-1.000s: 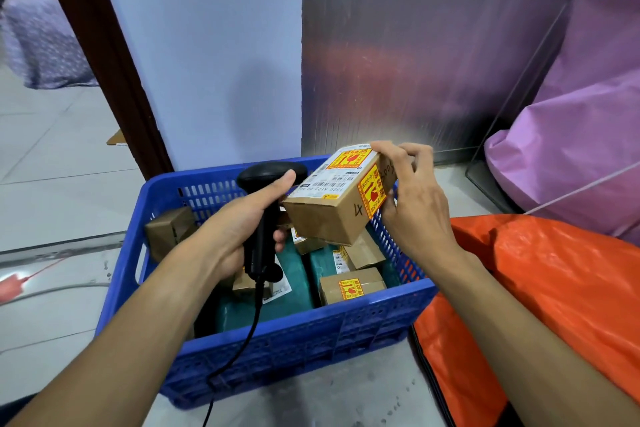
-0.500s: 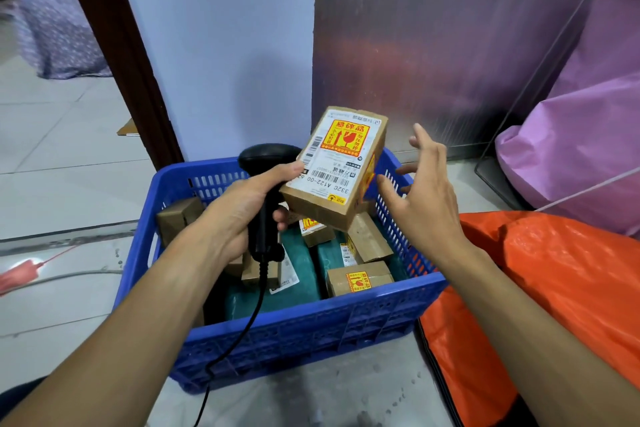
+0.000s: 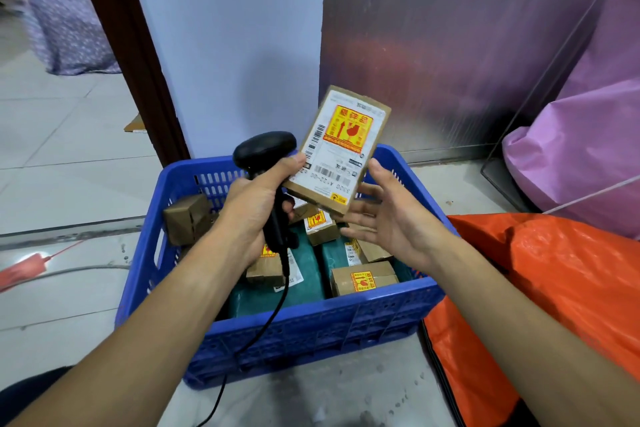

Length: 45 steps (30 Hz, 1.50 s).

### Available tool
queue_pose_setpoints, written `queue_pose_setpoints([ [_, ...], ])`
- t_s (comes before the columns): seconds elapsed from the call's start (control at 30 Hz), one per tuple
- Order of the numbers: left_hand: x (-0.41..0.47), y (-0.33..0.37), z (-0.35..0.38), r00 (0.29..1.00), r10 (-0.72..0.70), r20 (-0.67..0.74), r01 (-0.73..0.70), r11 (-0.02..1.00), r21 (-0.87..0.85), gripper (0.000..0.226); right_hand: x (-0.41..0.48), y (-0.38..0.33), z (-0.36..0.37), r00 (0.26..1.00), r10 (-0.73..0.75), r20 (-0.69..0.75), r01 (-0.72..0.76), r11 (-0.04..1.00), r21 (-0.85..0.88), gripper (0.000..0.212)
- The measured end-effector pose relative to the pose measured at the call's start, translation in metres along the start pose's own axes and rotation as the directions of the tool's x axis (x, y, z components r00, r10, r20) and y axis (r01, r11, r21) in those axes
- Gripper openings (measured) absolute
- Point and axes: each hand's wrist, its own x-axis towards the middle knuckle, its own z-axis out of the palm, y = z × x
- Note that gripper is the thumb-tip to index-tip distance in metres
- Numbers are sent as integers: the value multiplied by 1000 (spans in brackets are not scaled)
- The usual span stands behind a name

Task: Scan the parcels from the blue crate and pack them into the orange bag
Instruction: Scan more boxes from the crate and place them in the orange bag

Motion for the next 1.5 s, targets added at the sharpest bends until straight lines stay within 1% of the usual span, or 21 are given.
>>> queue_pose_setpoints([
  [0.1,-2,-12,5,1000,22,22,-24,997,73,48,-3,4,10,999,-49,6,48,997,55,53],
  [0.2,-1,-15,7,999,21,43,-27,989,143,45,-5,4,12,995,-101,-14,101,992,76,43],
  [0.3,-3,-17,9,1000,-8,20,4,982,189,43,-4,2,7,990,-120,-68,124,990,68,44],
  [0.4,-4,-18,9,1000,-12,-26,18,975,223,31,-1,-3,0,981,-137,-138,140,990,12,47],
  [0.47,-3,-15,8,1000,3,-3,-2,982,191,28,0,-6,-7,966,-148,-210,150,989,-7,42],
  [0.53,-1,-14,7,1000,21,10,-23,986,167,28,-1,-9,-13,949,-159,-273,169,986,11,40],
  [0.6,0,-14,7,1000,13,16,-16,984,178,31,-2,-12,-16,940,-163,-302,184,982,43,38],
  [0.7,-3,-17,8,998,-48,43,38,978,205,37,-4,-12,-14,950,-139,-279,154,987,32,36],
  [0.77,-7,-20,10,994,-90,55,75,971,225,36,-3,-9,-10,959,-128,-252,129,992,-11,39],
  [0.9,-7,-25,13,986,-137,98,118,977,177,39,-1,-3,-8,957,-129,-261,120,991,-52,41],
  [1.03,-4,-30,11,988,-139,74,132,987,89,35,1,-3,-9,949,-115,-293,151,983,103,38],
  [1.1,-5,-28,12,990,-126,61,122,991,55,33,1,-2,-7,967,-84,-239,126,978,166,32],
  [1.17,-6,-25,13,992,-117,39,115,992,47,32,-1,1,-1,987,-54,-154,77,985,152,30],
  [1.23,-6,-18,12,994,-112,-5,112,992,56,29,-3,3,6,994,-36,-101,49,991,124,38],
  [1.3,-6,-9,9,995,-88,-42,91,994,65,31,-5,0,8,996,-56,-72,65,989,132,52],
  [1.33,-5,-3,6,996,-62,-61,67,994,84,32,-6,-3,7,993,-79,-84,90,986,139,59],
  [1.37,-4,3,3,996,-22,-86,33,991,131,33,-6,-7,4,984,-115,-138,128,987,92,68],
  [1.4,-3,8,-1,993,35,-110,-11,978,210,33,-5,-10,-1,963,-165,-214,160,986,-42,83],
  [1.43,-3,14,-6,988,103,-118,-62,949,309,32,-3,-12,-8,923,-248,-293,176,951,-253,99],
  [1.47,-1,20,-11,980,170,-103,-116,908,402,32,-2,-13,-16,875,-362,-322,181,861,-476,107],
  [1.5,-1,25,-15,973,222,-69,-163,864,477,32,-1,-11,-22,837,-469,-280,203,742,-639,108],
])
